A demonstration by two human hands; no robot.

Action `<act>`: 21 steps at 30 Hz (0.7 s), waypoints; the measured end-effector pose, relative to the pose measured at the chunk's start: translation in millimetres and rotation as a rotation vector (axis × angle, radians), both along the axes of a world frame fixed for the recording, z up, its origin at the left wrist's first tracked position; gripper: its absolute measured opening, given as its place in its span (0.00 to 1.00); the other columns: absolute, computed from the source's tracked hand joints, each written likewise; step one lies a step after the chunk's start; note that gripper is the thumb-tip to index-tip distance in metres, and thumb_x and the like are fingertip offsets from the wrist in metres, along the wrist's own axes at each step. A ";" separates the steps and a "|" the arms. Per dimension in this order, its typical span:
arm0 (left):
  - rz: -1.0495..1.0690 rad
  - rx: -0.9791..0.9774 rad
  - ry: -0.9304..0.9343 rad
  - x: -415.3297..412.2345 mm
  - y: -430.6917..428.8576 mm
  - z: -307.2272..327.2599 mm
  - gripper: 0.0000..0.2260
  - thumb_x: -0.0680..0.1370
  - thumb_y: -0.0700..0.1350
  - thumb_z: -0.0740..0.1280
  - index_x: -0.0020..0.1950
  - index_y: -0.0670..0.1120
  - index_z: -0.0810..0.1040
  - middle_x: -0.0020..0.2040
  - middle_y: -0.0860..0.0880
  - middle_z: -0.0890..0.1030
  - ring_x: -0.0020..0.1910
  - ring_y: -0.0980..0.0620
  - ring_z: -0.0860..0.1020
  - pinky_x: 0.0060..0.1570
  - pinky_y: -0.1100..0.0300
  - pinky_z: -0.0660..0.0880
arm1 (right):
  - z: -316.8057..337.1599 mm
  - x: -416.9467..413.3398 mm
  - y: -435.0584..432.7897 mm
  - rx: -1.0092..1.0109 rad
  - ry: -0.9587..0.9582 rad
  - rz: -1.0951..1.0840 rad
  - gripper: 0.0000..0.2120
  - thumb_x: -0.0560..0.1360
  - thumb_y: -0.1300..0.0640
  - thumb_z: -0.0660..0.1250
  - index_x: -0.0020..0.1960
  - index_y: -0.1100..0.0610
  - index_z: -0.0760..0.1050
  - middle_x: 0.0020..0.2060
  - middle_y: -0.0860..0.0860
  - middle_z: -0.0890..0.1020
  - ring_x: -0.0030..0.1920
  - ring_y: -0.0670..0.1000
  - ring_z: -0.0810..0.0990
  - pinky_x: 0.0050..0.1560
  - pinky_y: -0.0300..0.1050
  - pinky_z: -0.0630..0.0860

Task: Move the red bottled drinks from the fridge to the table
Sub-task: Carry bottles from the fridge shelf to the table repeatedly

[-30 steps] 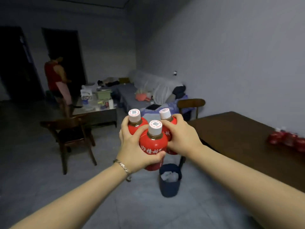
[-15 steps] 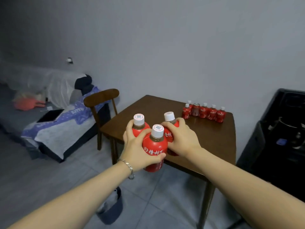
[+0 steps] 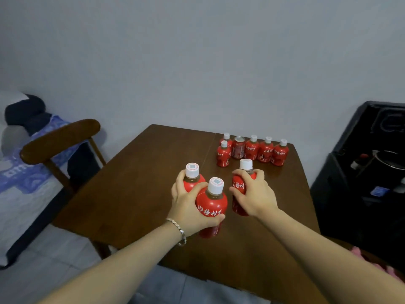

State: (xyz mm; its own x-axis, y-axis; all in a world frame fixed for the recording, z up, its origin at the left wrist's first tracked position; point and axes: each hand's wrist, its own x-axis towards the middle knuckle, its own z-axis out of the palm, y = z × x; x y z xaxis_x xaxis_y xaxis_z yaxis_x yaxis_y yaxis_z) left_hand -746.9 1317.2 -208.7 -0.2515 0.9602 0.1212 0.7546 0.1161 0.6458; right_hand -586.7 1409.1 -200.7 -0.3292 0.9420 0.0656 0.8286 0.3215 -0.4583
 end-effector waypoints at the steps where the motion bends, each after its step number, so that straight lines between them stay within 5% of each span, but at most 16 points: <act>1: -0.002 -0.014 0.000 -4.8 24.8 -5.3 0.35 0.61 0.59 0.77 0.65 0.58 0.67 0.72 0.59 0.42 0.74 0.48 0.50 0.71 0.50 0.60 | -7.2 -5.6 24.7 -0.012 -0.005 -0.002 0.21 0.76 0.43 0.62 0.67 0.40 0.62 0.67 0.54 0.62 0.64 0.59 0.70 0.59 0.52 0.75; 10: -0.124 -0.175 0.008 -48.8 188.5 -46.4 0.38 0.60 0.61 0.76 0.67 0.57 0.67 0.66 0.65 0.37 0.74 0.48 0.45 0.74 0.50 0.54 | -69.0 -44.1 176.9 -0.210 0.042 -0.148 0.22 0.78 0.48 0.60 0.71 0.40 0.60 0.68 0.55 0.60 0.65 0.59 0.68 0.61 0.52 0.72; 15: -0.257 -0.219 -0.057 -62.0 254.0 -82.1 0.39 0.60 0.60 0.76 0.68 0.58 0.66 0.64 0.69 0.37 0.74 0.50 0.45 0.73 0.53 0.54 | -107.9 -54.5 230.8 -0.286 0.148 -0.325 0.38 0.76 0.50 0.66 0.74 0.35 0.43 0.68 0.56 0.60 0.63 0.61 0.72 0.61 0.54 0.74; 18: -0.346 -0.202 -0.087 -67.4 287.2 -102.6 0.39 0.59 0.61 0.76 0.67 0.58 0.67 0.60 0.73 0.36 0.72 0.55 0.43 0.72 0.57 0.52 | -126.2 -60.5 267.8 -0.272 0.195 -0.414 0.47 0.72 0.52 0.70 0.76 0.43 0.39 0.68 0.55 0.62 0.63 0.61 0.73 0.61 0.54 0.74; 21: -0.425 -0.197 -0.106 -71.5 317.7 -115.0 0.37 0.57 0.63 0.75 0.64 0.59 0.69 0.58 0.76 0.29 0.68 0.61 0.41 0.72 0.56 0.51 | -138.8 -66.6 307.5 -0.225 0.286 -0.460 0.44 0.69 0.55 0.74 0.76 0.52 0.50 0.70 0.54 0.62 0.66 0.58 0.70 0.64 0.54 0.72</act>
